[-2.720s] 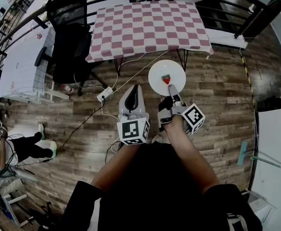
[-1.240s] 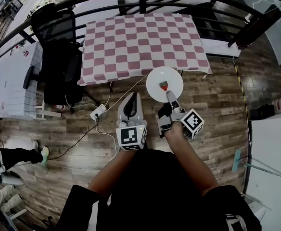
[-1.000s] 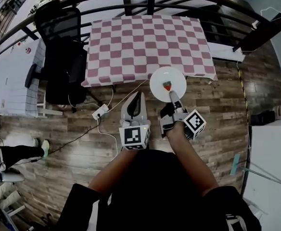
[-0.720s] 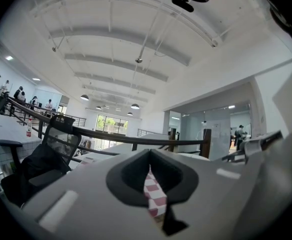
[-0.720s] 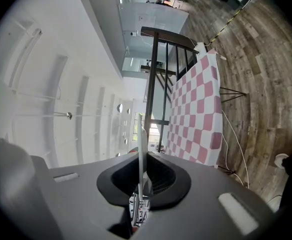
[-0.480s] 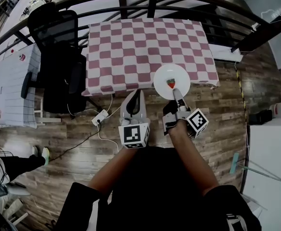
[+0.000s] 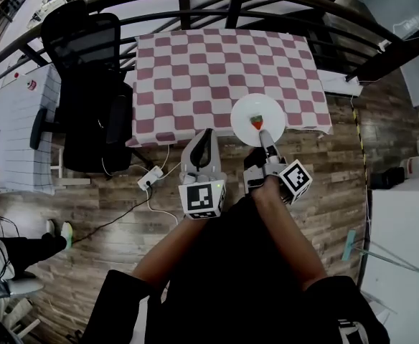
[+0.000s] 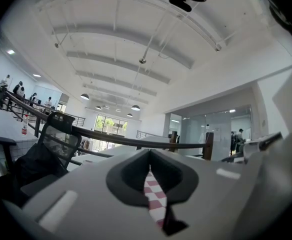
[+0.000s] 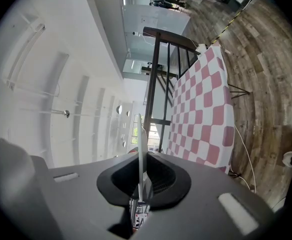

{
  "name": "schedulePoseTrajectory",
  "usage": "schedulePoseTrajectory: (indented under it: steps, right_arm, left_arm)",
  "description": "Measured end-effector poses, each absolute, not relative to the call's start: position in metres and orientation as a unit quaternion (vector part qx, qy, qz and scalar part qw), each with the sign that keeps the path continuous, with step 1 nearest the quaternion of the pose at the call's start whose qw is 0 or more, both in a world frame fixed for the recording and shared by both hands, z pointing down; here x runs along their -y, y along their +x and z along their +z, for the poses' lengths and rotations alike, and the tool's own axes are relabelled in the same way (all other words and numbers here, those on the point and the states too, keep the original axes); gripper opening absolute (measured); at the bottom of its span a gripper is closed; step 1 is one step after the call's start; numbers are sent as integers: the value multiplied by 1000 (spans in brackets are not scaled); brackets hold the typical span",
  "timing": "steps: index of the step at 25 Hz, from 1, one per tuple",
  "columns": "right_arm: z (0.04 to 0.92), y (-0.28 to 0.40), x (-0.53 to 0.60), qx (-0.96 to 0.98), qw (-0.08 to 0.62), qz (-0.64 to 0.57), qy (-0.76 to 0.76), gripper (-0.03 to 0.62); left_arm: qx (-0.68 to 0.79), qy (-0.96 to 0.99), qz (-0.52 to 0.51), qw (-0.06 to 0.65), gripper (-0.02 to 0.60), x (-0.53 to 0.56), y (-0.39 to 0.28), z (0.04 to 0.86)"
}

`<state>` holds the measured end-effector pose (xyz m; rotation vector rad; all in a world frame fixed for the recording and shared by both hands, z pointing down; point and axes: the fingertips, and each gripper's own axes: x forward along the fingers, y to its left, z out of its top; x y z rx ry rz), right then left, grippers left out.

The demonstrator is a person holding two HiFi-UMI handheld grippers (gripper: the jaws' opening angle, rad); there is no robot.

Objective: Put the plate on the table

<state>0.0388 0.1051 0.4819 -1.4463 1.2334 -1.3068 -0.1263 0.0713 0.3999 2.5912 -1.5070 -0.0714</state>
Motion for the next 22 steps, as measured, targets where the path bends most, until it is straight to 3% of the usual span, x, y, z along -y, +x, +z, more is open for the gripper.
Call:
schedulePoseTrajectory:
  steps: [22]
  right_arm:
    - [489, 34, -61, -503, 401, -532, -550, 15]
  left_arm:
    - [508, 858, -21, 67, 9, -39, -121, 405]
